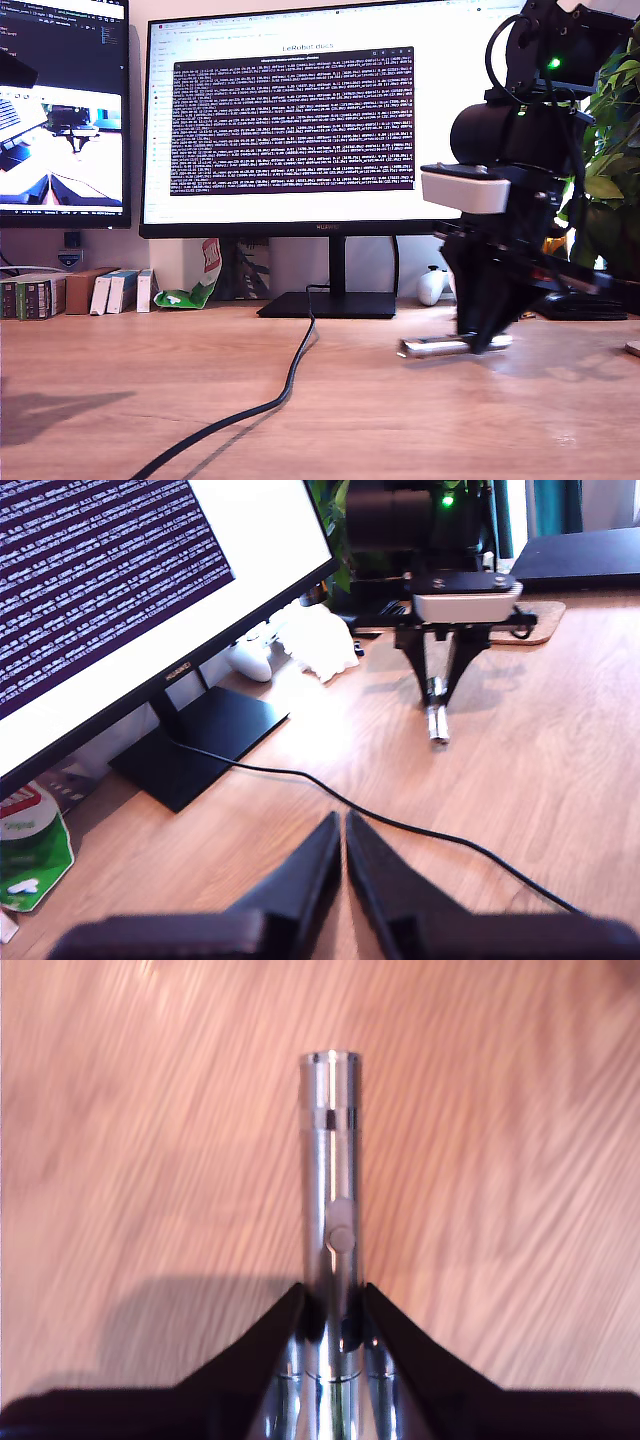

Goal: Pick the metallic laser pointer with your right arm, pass it to your left arm, then place it down to the left side of the table

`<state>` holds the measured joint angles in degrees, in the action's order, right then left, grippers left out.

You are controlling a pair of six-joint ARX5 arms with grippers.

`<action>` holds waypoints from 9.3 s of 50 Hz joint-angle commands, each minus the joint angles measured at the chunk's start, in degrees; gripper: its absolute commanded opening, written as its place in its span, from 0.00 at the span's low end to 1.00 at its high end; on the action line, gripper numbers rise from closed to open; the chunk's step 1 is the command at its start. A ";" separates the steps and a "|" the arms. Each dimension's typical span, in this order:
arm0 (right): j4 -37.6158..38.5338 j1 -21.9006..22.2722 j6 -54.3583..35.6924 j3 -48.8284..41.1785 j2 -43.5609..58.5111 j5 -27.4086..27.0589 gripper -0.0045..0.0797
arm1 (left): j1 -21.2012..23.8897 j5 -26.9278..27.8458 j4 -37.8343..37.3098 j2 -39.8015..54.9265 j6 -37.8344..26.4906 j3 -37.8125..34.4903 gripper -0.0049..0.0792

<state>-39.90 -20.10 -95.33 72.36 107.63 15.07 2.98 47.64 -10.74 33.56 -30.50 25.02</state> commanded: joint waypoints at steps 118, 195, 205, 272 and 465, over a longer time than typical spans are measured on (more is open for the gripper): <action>0.37 -21.14 31.78 20.48 0.61 1.55 0.04 | 30.56 -42.34 -27.85 45.99 -17.53 37.70 0.49; -1.57 -20.46 32.41 24.02 -1.07 1.79 0.04 | 31.74 -48.17 -25.33 45.97 -17.27 37.70 0.56; -2.01 -17.49 32.74 24.02 -1.07 1.77 0.04 | 33.59 -48.37 -25.77 45.22 -16.92 38.27 0.56; -4.55 -18.91 33.86 24.13 -1.60 2.67 0.04 | 31.58 -45.92 -30.14 43.89 -17.46 42.88 0.56; -3.91 5.31 101.39 7.78 -30.12 -26.03 0.04 | 14.01 -38.99 -28.28 48.09 -7.50 43.04 0.04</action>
<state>-44.99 -14.22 6.13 83.29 80.05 -10.63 18.06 7.62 -39.35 81.56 -40.71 68.16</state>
